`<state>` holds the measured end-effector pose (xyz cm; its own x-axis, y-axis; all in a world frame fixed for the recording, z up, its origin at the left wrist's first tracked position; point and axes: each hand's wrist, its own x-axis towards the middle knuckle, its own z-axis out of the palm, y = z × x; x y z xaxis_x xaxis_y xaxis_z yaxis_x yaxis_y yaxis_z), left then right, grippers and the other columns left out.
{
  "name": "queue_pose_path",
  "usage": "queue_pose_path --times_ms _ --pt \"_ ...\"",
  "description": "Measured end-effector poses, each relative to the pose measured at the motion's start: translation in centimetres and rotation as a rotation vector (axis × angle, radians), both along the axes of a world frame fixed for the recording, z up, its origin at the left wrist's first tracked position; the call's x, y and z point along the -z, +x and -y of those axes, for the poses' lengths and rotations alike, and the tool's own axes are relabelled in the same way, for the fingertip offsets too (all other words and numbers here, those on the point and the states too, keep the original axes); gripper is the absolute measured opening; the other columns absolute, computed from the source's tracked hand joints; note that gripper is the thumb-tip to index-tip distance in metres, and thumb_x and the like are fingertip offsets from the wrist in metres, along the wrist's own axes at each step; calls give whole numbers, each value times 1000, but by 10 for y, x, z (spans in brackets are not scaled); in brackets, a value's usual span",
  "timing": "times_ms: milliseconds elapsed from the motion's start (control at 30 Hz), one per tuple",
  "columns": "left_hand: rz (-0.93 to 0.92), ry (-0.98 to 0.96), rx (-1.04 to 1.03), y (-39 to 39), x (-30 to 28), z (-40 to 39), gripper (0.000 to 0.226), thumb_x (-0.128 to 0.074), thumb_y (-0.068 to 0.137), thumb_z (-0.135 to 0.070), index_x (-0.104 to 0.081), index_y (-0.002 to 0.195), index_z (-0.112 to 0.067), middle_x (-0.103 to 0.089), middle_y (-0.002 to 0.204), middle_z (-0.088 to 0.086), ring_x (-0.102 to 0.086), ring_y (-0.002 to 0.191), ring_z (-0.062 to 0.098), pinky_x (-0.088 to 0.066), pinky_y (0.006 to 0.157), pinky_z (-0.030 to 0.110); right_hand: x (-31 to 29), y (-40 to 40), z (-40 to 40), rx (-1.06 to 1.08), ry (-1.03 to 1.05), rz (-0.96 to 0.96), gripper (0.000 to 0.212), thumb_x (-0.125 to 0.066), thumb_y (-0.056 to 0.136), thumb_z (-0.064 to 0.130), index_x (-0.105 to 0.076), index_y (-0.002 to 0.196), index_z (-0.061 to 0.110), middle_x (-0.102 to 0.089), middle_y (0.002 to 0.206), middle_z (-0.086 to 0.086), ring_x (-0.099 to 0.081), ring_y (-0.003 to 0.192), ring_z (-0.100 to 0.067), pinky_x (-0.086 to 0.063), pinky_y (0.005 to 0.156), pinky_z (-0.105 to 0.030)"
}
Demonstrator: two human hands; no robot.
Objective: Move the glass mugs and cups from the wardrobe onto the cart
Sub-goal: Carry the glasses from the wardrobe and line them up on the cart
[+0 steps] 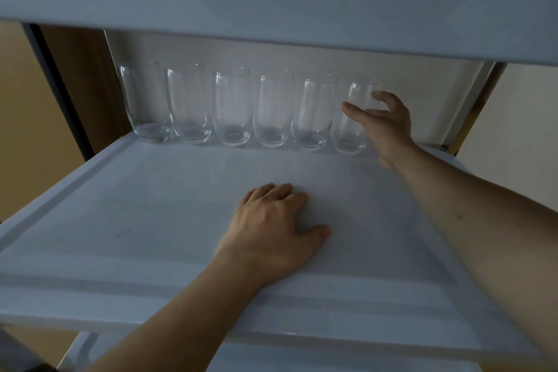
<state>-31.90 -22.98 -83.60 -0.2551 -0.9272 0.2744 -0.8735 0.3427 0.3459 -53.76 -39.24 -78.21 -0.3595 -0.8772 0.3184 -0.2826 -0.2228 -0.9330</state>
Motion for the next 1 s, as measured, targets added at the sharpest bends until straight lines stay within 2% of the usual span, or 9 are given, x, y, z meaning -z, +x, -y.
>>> queue_pose_path --times_ms 167,267,333,467,533,633,733,833,1000 --pt "7 -18 5 1 3 2 64 -55 88 -71 -59 137 -29 -48 153 -3 -34 145 22 -18 120 27 2 -1 3 -52 25 -24 85 -88 63 60 -54 136 34 -65 118 0 -66 96 -6 -49 75 -18" --pt "11 -11 4 1 3 2 66 -54 88 -72 -57 138 -30 -45 155 -3 -33 146 22 -19 122 29 2 -3 5 -68 85 -57 94 -83 65 66 -45 144 34 -61 127 1 -63 108 -12 -46 91 -26" --pt "17 -11 0 1 4 3 66 -54 88 -72 -57 138 -30 -46 154 -3 -34 146 22 -19 121 29 2 -4 3 -58 130 -91 99 -81 66 68 -39 149 32 -58 133 -1 -59 113 -14 -41 93 -28" --pt "11 3 -1 0 1 2 68 -51 86 -74 -60 135 -28 -51 150 -2 -38 142 22 -21 119 30 12 -9 -16 -24 210 -127 103 -82 71 62 -32 154 28 -50 146 -8 -54 128 -21 -42 109 -35" --pt "10 22 -5 -1 -3 0 75 -43 79 -75 -61 134 -28 -54 147 -1 -40 140 23 -23 118 30 18 -12 -32 -10 261 -206 101 -79 73 63 -31 155 28 -45 152 -9 -49 134 -24 -40 112 -38" --pt "4 46 -22 -3 -7 -1 80 -39 74 -76 -61 135 -29 -52 149 -1 -40 140 24 -25 118 33 23 -17 -62 14 323 -431 96 -73 80 64 -30 156 24 -40 157 -8 -40 142 -28 -35 115 -35" --pt "8 44 -38 -4 -9 -2 82 -35 71 -78 -64 128 -27 -59 140 -1 -46 135 26 -30 114 35 24 -19 -96 24 364 -619 94 -67 84 63 -28 157 20 -37 158 -12 -34 145 -32 -31 118 -40" --pt "-4 73 -35 -5 -14 -5 78 -41 73 -74 -65 129 -24 -60 140 2 -47 135 27 -32 115 37 23 -18 -136 -12 352 -727 90 -66 87 61 -30 156 17 -37 157 -14 -32 145 -35 -30 118 -44" --pt "-183 45 -35 -1 -25 -15 63 -53 84 -56 -67 131 -15 -65 135 6 -49 133 32 -37 113 40 31 -9 -194 -86 341 -923 82 -59 90 61 -34 154 17 -40 154 -8 -30 142 -31 -25 117 -35"
